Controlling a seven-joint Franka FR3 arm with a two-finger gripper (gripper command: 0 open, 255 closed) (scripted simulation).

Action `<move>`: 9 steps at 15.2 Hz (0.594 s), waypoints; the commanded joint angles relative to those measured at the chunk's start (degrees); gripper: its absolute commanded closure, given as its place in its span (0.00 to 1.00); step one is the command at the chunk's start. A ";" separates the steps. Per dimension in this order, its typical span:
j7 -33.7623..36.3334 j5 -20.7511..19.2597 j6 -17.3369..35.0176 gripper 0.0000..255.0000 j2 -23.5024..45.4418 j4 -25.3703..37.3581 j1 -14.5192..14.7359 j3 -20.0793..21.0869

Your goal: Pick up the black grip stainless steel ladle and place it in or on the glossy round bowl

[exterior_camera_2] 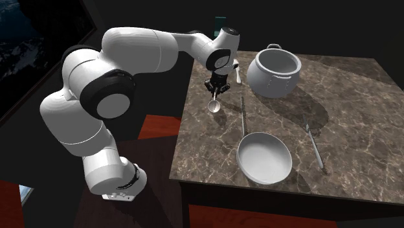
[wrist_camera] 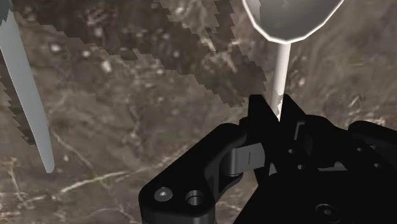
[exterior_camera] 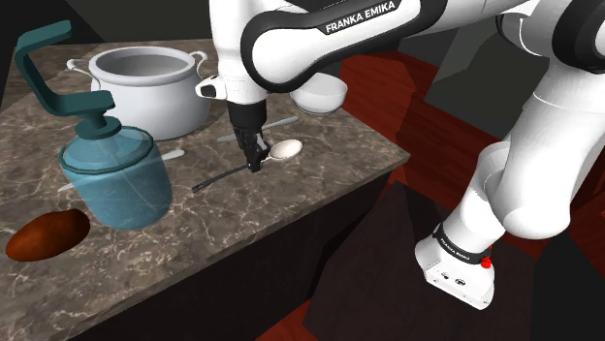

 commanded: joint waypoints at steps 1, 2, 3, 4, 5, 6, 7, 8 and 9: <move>0.00 0.00 0.00 1.00 0.00 0.00 0.00 0.00; 0.00 0.00 0.00 1.00 0.00 0.00 0.00 0.00; 0.00 0.00 0.02 1.00 0.01 0.00 0.00 0.00; 0.01 0.03 -0.70 1.00 -0.22 0.48 -0.01 0.00; 0.02 0.07 -1.41 1.00 -0.44 0.98 -0.02 0.01; 0.03 0.10 -2.13 1.00 -0.65 1.49 -0.03 0.02; 0.04 0.13 -2.85 1.00 -0.84 2.02 -0.04 0.02; 0.05 0.16 -3.58 1.00 -1.01 2.59 -0.05 0.02; 0.07 0.18 -4.30 1.00 -1.18 3.15 -0.06 0.03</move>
